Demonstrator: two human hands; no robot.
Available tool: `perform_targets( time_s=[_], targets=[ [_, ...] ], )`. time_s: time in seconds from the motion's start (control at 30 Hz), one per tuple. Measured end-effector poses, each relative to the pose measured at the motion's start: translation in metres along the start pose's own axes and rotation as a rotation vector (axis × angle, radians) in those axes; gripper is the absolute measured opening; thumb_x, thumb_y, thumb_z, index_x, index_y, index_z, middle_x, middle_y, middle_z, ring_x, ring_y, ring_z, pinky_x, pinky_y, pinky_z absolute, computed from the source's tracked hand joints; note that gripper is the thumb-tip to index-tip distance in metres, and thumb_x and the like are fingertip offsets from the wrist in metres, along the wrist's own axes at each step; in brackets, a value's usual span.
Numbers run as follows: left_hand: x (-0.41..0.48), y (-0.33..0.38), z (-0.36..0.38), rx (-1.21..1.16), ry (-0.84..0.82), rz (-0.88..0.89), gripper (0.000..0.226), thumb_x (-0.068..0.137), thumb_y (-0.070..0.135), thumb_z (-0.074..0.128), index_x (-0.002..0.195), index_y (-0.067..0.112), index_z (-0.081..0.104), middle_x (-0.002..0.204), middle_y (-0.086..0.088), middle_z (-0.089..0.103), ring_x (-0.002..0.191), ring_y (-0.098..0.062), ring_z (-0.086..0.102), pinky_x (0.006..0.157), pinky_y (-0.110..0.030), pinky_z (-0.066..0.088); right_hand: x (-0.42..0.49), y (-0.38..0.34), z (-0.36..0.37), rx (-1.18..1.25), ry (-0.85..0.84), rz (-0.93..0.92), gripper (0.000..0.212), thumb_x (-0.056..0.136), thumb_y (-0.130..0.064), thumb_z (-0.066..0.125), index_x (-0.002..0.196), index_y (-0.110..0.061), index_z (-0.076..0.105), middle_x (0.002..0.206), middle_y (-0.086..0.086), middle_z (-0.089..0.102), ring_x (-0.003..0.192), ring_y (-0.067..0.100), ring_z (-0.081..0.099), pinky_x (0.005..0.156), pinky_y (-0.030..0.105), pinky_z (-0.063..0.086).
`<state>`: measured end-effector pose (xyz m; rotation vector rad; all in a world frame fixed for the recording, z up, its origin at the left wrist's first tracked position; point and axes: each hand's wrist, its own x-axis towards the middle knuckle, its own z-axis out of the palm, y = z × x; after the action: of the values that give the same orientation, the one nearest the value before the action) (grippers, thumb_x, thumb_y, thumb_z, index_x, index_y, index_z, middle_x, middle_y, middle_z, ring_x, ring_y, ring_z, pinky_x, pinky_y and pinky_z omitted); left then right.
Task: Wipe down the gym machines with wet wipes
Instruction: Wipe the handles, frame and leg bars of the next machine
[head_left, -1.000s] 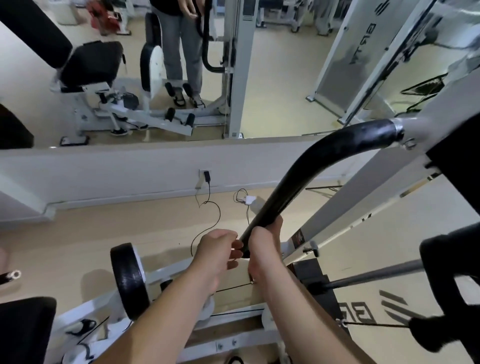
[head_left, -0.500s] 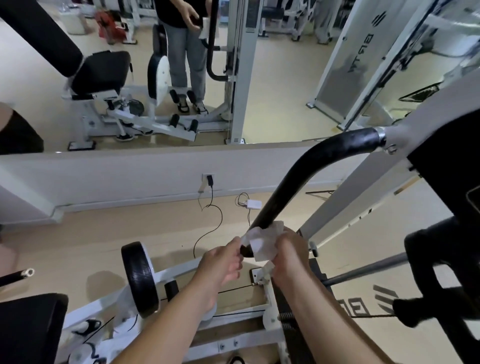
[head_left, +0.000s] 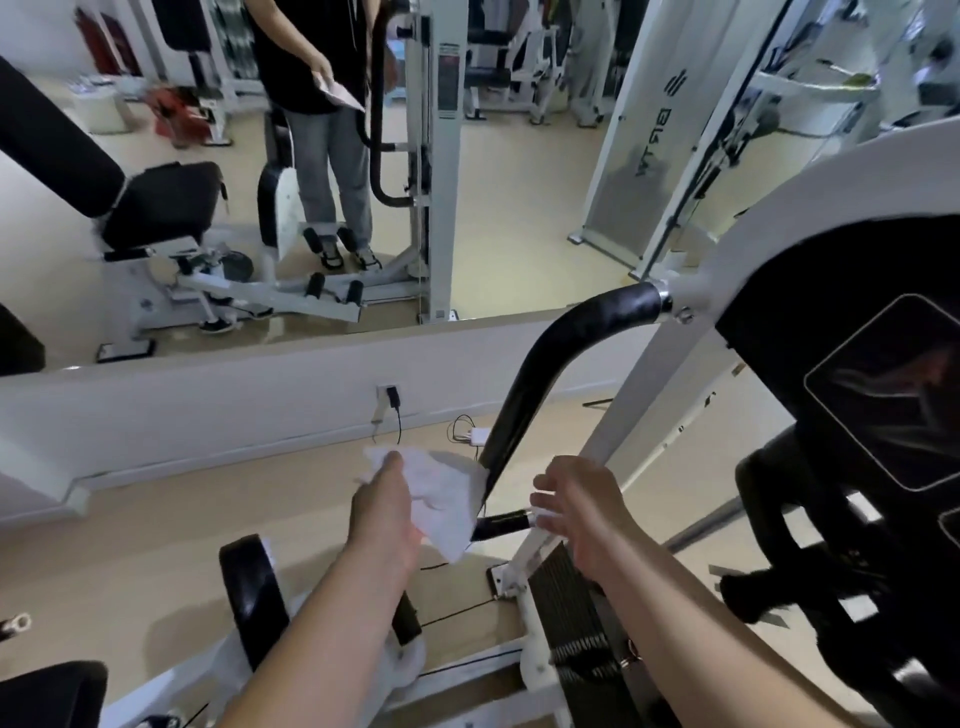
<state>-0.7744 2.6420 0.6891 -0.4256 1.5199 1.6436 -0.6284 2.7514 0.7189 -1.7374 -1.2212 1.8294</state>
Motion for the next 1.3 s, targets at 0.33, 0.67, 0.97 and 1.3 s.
perform_targets(
  time_s=[0.33, 0.67, 0.97, 1.3],
  targets=[
    [0.032, -0.042, 0.072, 0.468, -0.122, -0.056, 0.074, 0.106, 0.059, 0.030, 0.136, -0.003, 0.058, 0.118, -0.025, 0.066, 0.107, -0.034, 0.060, 0.095, -0.037, 0.044, 0.024, -0.012, 0.007, 0.158, 0.057, -0.074, 0.017, 0.097, -0.001, 0.044, 0.097, 0.002, 0.061, 0.082, 0.013, 0.060, 0.076, 0.026, 0.054, 0.060, 0.030, 0.042],
    [-0.052, 0.028, 0.127, 0.389, -0.381, 0.398, 0.052, 0.106, 0.061, 0.025, 0.102, 0.033, 0.068, 0.104, 0.011, 0.068, 0.102, -0.003, 0.061, 0.092, -0.023, 0.045, 0.008, -0.037, 0.011, 0.251, 0.170, -0.127, 0.024, 0.096, -0.002, 0.043, 0.103, -0.012, 0.063, 0.084, 0.009, 0.067, 0.077, 0.024, 0.057, 0.072, 0.038, 0.047],
    [-0.058, 0.030, 0.121, 0.514, -0.222, 0.213, 0.079, 0.100, 0.071, 0.018, 0.140, 0.015, 0.056, 0.138, -0.015, 0.060, 0.124, -0.034, 0.055, 0.106, -0.046, 0.042, -0.043, -0.083, -0.018, -0.125, 0.061, -0.332, 0.033, 0.085, -0.010, 0.050, 0.110, 0.008, 0.060, 0.081, 0.008, 0.055, 0.074, 0.022, 0.051, 0.065, 0.035, 0.043],
    [-0.131, 0.071, 0.198, 1.397, -0.227, 1.268, 0.038, 0.105, 0.038, 0.024, 0.121, 0.021, 0.055, 0.116, -0.010, 0.065, 0.107, -0.037, 0.064, 0.073, -0.038, 0.037, -0.069, -0.164, -0.085, -1.013, 0.435, -1.402, 0.017, 0.062, 0.016, 0.054, 0.068, 0.001, 0.059, 0.067, 0.017, 0.058, 0.062, 0.038, 0.060, 0.057, 0.035, 0.043]
  ],
)
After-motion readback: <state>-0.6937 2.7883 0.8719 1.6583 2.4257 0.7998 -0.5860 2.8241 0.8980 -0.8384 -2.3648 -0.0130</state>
